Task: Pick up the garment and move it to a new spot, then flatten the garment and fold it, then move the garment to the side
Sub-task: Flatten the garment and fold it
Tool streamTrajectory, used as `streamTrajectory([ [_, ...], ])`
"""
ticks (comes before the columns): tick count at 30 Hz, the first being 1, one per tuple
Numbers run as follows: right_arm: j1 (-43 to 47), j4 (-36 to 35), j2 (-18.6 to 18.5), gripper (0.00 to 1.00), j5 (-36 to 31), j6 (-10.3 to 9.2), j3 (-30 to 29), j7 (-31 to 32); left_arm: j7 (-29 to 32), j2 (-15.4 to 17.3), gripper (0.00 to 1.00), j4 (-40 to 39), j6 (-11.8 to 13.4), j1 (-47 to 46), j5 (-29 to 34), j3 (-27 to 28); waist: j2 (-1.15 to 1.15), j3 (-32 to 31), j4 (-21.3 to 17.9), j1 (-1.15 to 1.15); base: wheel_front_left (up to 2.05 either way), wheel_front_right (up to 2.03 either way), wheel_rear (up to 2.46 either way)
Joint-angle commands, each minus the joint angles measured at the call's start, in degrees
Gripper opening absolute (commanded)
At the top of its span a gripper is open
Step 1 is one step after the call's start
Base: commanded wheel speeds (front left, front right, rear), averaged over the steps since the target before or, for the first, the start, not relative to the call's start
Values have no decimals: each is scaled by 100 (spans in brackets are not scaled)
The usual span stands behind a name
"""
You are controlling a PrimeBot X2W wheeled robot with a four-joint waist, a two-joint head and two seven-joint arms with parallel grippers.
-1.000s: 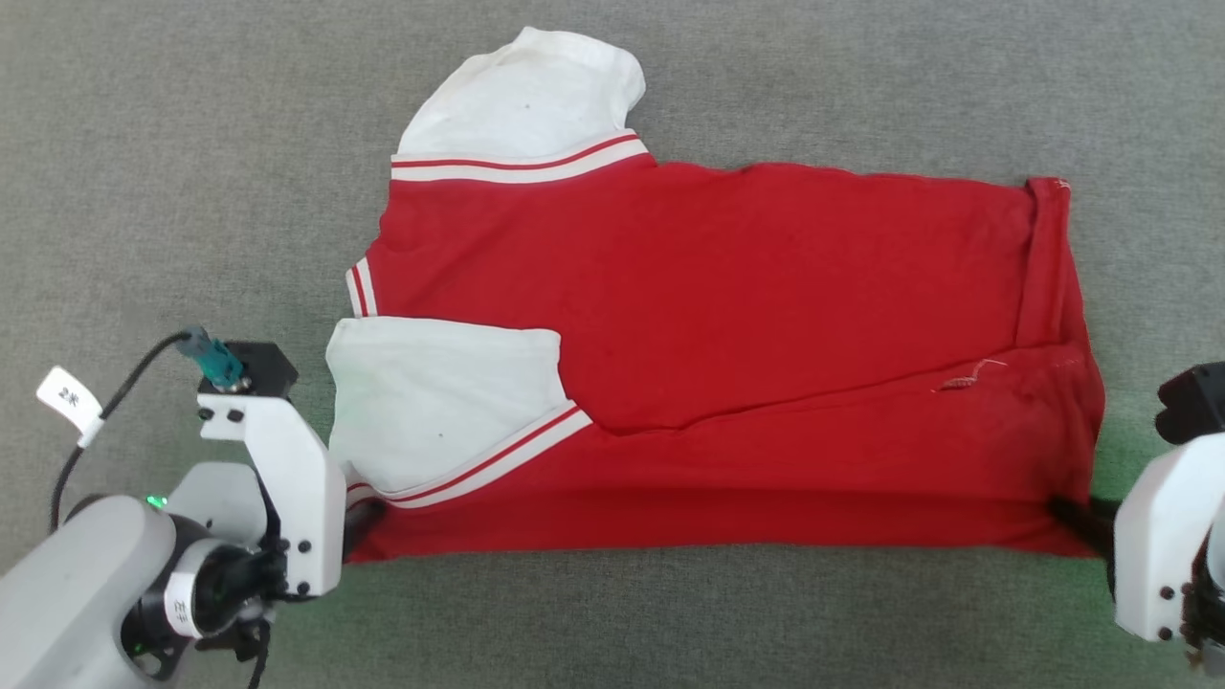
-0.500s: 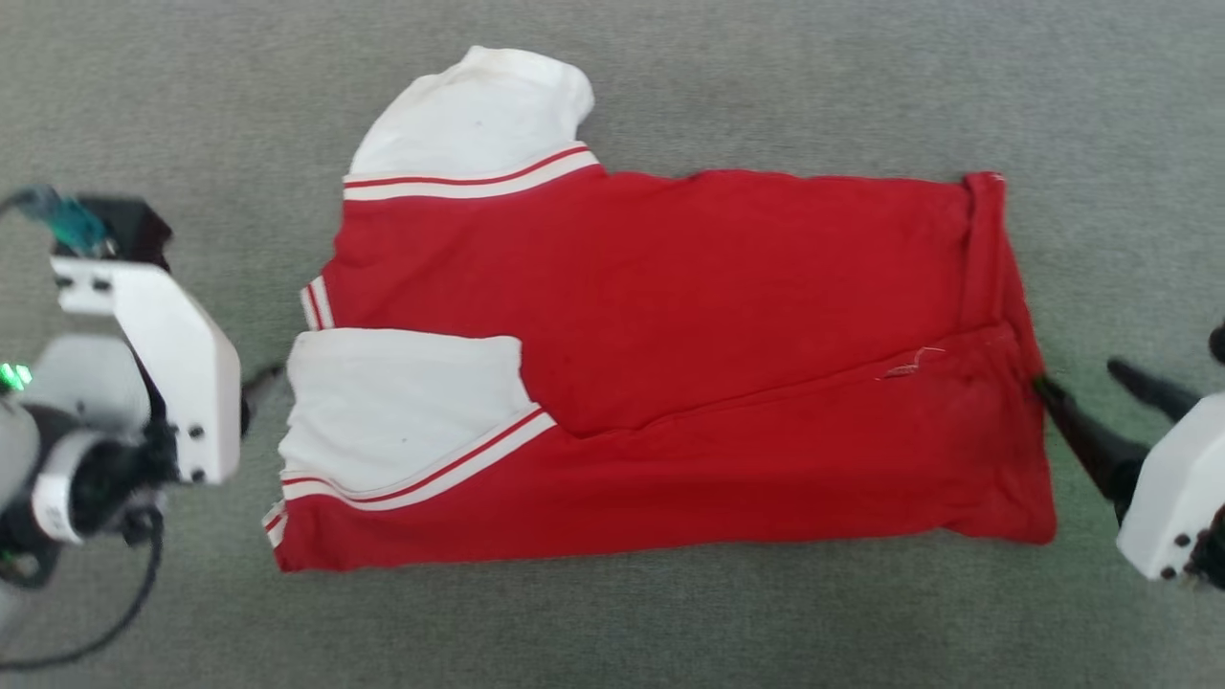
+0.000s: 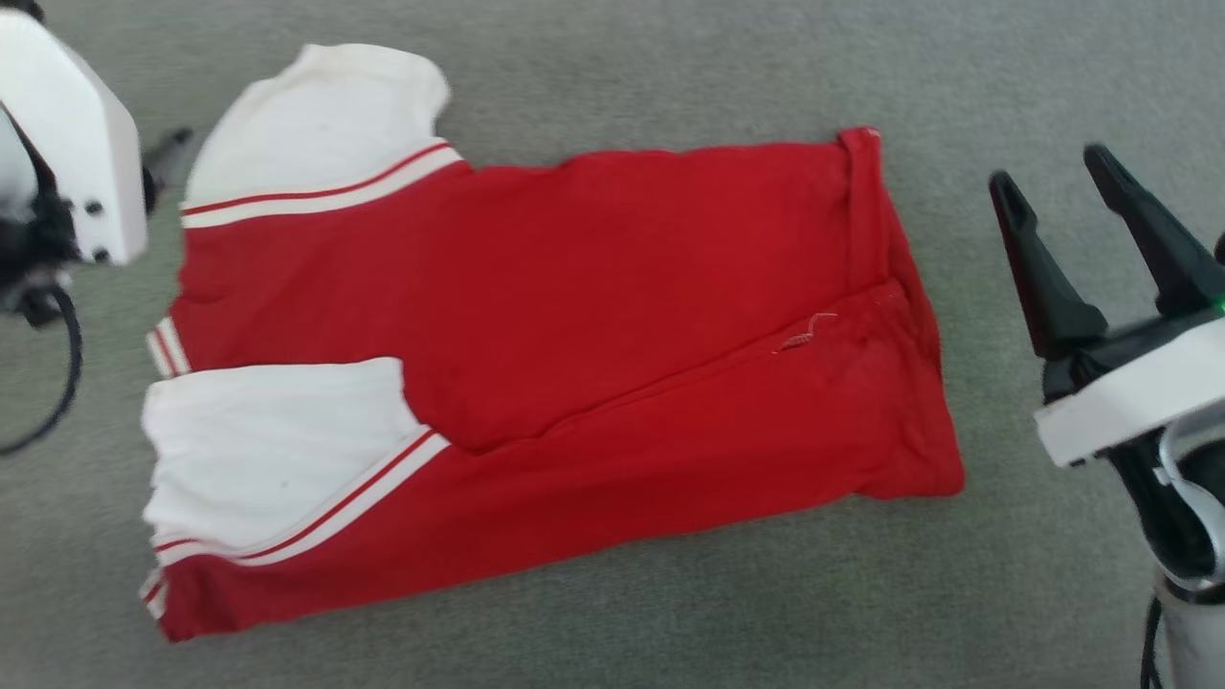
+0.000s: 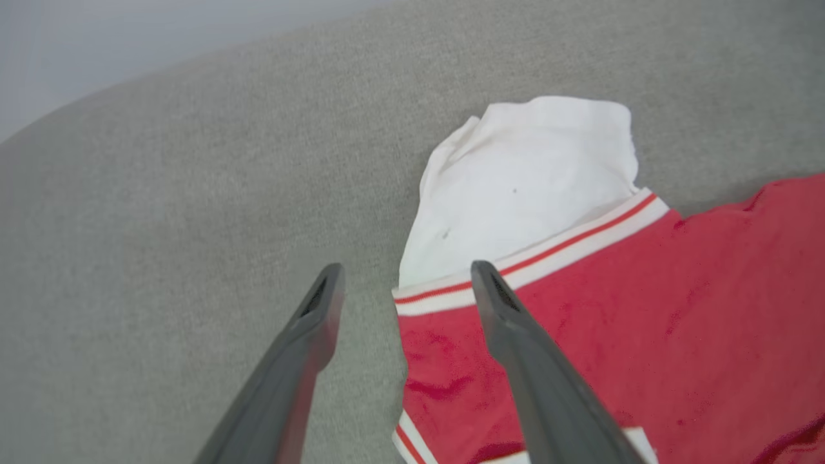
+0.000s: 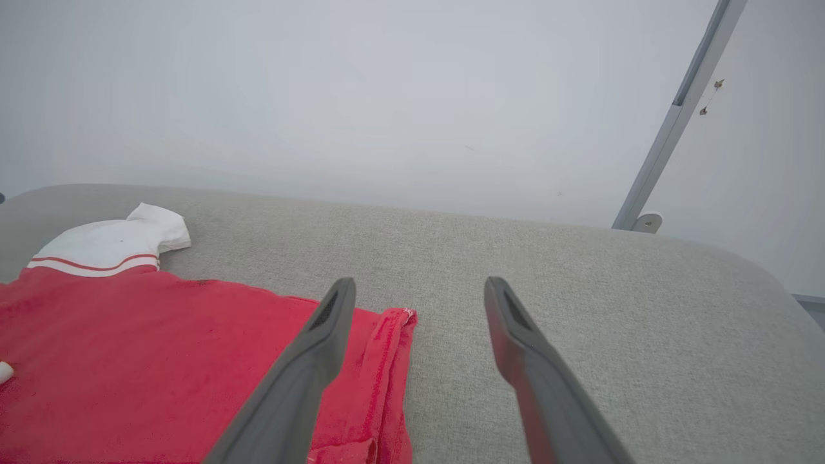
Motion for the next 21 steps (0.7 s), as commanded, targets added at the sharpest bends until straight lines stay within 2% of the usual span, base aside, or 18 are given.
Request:
streamTrajectory([
  [1,-179,136,87,100,-85,-1,120,-362,-39,-61,100,294,-165,-304,100,-12,0,222,-263,0,0,0,0],
  [8,-410,664,214,100,-174,-1,331,-1050,133,-347,100,1323,-509,-1083,314,-193,0,509,-576,0,0,0,0],
  [16,-660,951,263,100,-42,-1,587,-1276,349,-542,100,2163,-614,-1568,492,-363,0,783,-804,0,0,0,0],
  [21,-906,1126,273,100,89,-1,787,-1198,494,-729,100,2679,-624,-1601,559,-527,0,925,-854,0,0,0,0],
])
